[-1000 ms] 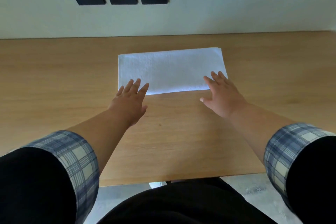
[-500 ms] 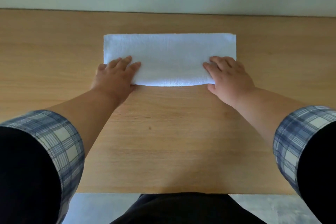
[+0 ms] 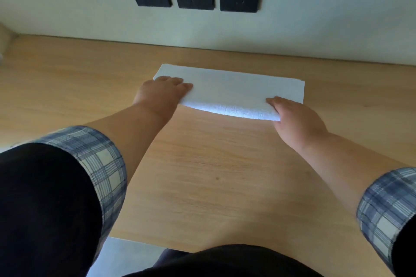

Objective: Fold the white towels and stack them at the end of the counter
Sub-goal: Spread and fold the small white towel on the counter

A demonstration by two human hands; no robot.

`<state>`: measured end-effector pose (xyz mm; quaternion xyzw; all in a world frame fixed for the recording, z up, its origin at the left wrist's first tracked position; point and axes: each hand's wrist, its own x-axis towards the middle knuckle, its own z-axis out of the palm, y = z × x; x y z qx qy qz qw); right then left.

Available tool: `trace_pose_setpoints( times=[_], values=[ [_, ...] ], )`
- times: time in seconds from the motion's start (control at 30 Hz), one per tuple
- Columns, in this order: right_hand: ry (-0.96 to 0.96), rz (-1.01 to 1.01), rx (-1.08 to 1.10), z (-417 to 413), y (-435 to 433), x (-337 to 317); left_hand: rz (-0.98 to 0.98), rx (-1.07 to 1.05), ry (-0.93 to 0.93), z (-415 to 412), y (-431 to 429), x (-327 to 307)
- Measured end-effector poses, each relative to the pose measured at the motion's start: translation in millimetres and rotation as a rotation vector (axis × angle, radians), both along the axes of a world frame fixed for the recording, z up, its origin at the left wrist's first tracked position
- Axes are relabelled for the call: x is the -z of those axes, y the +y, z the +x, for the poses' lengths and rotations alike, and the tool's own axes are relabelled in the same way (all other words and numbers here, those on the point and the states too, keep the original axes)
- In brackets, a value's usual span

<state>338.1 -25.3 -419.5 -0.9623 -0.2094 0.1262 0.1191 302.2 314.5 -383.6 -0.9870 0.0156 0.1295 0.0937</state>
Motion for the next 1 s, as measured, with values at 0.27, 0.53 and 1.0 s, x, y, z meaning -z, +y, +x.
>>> trace_pose_setpoints(
  times=[0.27,0.53,1.0],
  values=[
    [0.024,0.060,0.031,-26.1,109.9,-7.4,0.014,0.031,-0.048,-17.3,105.8,-28.2],
    [0.013,0.075,0.135,-48.8,275.6,-19.8,0.012,0.077,-0.066,-38.7,272.7,-39.4],
    [0.094,0.030,0.015,-39.5,476.7,-5.9,0.091,0.057,0.000,-45.4,474.7,-14.1]
  ],
)
